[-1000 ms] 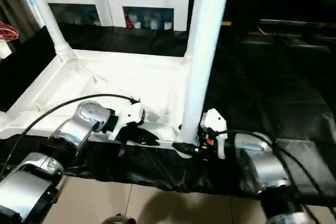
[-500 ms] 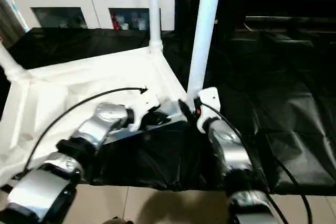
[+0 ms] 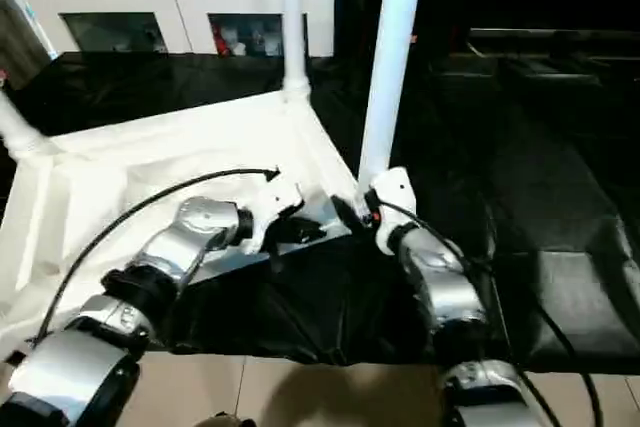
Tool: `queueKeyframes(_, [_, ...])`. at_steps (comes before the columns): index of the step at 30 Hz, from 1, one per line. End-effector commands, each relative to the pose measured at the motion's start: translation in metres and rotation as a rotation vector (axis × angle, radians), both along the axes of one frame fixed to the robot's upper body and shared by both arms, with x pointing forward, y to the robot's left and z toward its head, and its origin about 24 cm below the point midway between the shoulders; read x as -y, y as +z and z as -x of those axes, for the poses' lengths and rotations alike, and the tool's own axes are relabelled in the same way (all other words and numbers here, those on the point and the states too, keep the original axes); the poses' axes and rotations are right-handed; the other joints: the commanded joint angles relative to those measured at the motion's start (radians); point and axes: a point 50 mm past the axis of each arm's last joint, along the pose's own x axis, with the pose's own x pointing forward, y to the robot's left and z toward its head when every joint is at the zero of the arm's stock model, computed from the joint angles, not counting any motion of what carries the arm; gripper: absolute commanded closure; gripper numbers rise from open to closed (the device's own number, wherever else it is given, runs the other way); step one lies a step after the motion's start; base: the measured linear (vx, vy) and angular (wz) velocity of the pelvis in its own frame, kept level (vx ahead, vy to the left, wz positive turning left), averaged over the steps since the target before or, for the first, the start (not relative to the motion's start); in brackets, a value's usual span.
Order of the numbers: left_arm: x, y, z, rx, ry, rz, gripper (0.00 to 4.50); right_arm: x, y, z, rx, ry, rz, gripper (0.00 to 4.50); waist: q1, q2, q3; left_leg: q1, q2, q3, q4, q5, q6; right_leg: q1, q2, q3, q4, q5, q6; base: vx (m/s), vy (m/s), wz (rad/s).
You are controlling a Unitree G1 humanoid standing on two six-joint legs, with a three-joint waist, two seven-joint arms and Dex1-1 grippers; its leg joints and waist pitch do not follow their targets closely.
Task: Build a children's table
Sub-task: Rotate leg to tighten
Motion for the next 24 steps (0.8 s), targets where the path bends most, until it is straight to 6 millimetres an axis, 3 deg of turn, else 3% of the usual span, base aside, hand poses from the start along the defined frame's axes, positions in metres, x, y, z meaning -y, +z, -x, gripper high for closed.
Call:
queueKeyframes(1, [0.009, 0.017, 0.003, 0.063, -0.156, 0.035, 4.5, -0.025, -0.009, 0.021, -0.06, 0.315, 0.028, 0.82, 0.003, -0.014, -0.061, 0.006, 0.041, -0.013, -0.054, -0.253, 0.092, 0.054, -0.06, 0.037, -0.064, -0.217, -0.209, 0.0, 0.0, 0.0])
queueKeyframes(8, [-0.006, 0.02, 0.002, 0.049, -0.224, 0.003, 4.5, -0.018, -0.003, 0.04, -0.125, 0.579, 0.014, 0.82, 0.015, -0.015, -0.057, 0.01, 0.046, -0.016, -0.06, -0.295, 0.084, 0.051, -0.064, 0.04, -0.071, -0.311, -0.196, 0.0, 0.0, 0.0])
queueKeyframes(12, [-0.014, 0.026, 0.001, 0.032, -0.274, -0.005, 4.5, -0.01, -0.001, 0.056, -0.205, 0.789, 0.05, 0.82, 0.025, -0.019, -0.059, 0.009, 0.047, -0.016, -0.057, -0.274, 0.086, 0.051, -0.066, 0.041, -0.067, -0.29, -0.202, 0.0, 0.0, 0.0])
queueKeyframes(17, [-0.017, 0.027, 0.001, 0.021, -0.307, -0.014, 4.5, -0.007, 0.002, 0.059, -0.229, 0.845, 0.075, 0.96, 0.036, -0.018, -0.062, 0.007, 0.047, -0.016, -0.052, -0.238, 0.093, 0.05, -0.067, 0.04, -0.06, -0.243, -0.216, 0.0, 0.0, 0.0])
queueKeyframes(24, [-0.02, 0.027, 0.001, 0.017, -0.319, -0.02, 4.5, -0.01, 0.006, 0.059, -0.223, 0.866, 0.061, 1.52, 0.039, -0.019, -0.062, 0.009, 0.046, -0.016, -0.053, -0.244, 0.084, 0.051, -0.066, 0.039, -0.062, -0.269, -0.208, 0.0, 0.0, 0.0])
